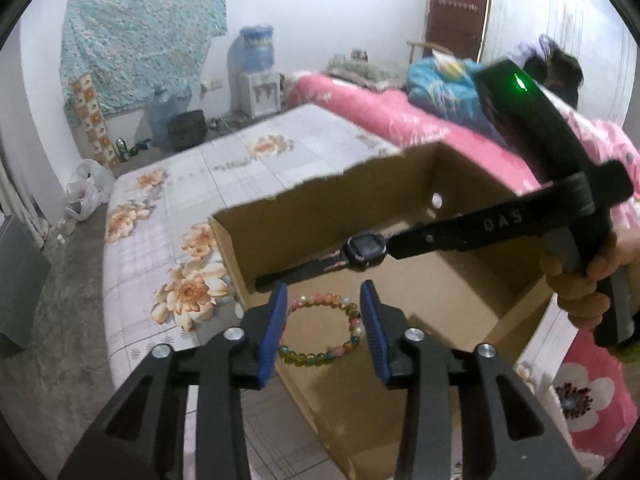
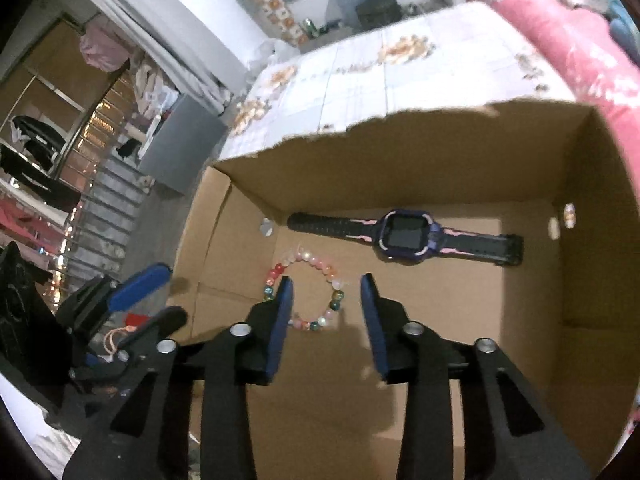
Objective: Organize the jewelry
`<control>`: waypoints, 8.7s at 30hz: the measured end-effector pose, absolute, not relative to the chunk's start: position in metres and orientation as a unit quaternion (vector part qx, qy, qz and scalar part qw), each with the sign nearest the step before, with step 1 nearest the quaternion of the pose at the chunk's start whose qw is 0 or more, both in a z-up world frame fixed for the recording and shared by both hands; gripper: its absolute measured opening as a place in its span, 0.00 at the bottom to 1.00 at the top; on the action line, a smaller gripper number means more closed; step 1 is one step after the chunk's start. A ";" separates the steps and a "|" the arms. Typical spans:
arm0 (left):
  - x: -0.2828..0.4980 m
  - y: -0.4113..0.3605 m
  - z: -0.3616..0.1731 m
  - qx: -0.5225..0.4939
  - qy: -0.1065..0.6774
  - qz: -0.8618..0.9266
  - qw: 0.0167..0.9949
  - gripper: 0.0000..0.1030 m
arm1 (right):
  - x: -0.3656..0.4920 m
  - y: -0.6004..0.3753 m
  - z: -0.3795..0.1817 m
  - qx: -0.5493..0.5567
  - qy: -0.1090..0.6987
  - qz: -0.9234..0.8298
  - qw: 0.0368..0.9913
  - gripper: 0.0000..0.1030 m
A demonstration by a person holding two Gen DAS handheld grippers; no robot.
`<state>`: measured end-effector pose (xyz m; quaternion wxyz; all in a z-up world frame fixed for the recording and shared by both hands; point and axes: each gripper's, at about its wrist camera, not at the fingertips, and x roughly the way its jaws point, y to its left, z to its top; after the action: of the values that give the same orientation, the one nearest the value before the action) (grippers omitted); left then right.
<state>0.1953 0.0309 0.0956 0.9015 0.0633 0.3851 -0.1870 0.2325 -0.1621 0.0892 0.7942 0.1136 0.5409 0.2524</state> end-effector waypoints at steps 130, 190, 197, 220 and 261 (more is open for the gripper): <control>0.085 0.039 -0.039 0.061 0.468 -0.107 0.875 0.96 | -0.007 -0.238 0.073 0.101 0.294 0.102 0.945 0.92; 0.098 -0.088 0.021 0.083 0.381 -0.366 0.845 0.09 | -0.009 -0.271 0.012 0.167 0.394 0.106 0.897 0.42; 0.094 -0.035 0.045 0.001 0.387 -0.353 0.852 0.09 | -0.007 -0.265 0.015 0.164 0.393 0.111 0.898 0.42; 0.088 0.037 0.004 -0.051 0.423 -0.240 0.872 0.31 | -0.001 -0.239 0.018 0.138 0.401 0.121 0.898 0.42; 0.072 -0.082 -0.028 0.140 0.439 -0.353 0.814 0.07 | 0.004 -0.257 0.004 0.155 0.409 0.102 0.894 0.40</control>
<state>0.0722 -0.0824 -0.0282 0.8140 0.1402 0.4395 -0.3530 0.0036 -0.2570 0.0037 0.8935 0.1550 0.4090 0.1016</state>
